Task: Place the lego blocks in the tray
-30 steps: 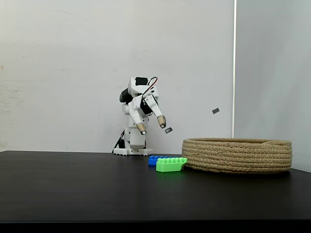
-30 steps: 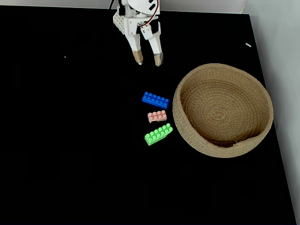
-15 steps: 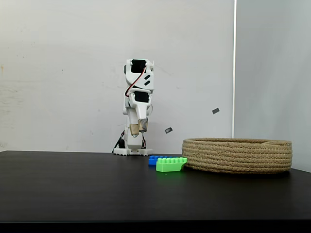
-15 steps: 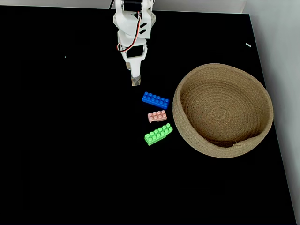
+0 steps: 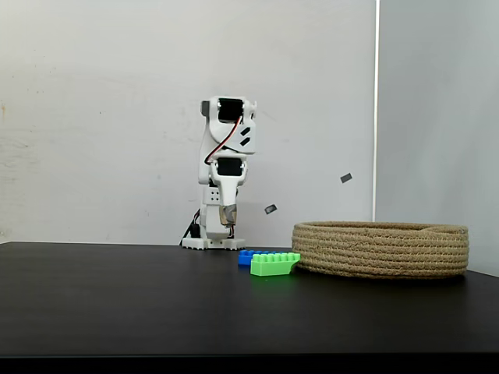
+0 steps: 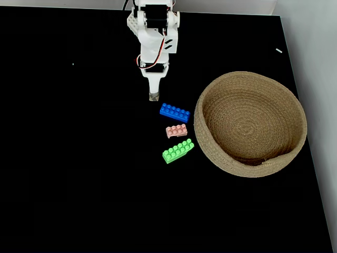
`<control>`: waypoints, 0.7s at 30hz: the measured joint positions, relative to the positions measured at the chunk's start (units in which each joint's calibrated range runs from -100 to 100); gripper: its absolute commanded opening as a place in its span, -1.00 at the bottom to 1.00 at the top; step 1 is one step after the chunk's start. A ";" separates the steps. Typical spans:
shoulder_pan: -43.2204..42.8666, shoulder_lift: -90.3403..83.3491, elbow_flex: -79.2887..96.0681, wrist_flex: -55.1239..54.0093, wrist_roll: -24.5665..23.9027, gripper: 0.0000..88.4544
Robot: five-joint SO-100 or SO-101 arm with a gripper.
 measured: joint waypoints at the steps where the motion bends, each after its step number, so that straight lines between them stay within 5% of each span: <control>1: -0.41 0.34 -0.71 0.08 -0.49 -0.41; 21: -1.95 13.99 -9.99 -1.06 -5.13 -0.41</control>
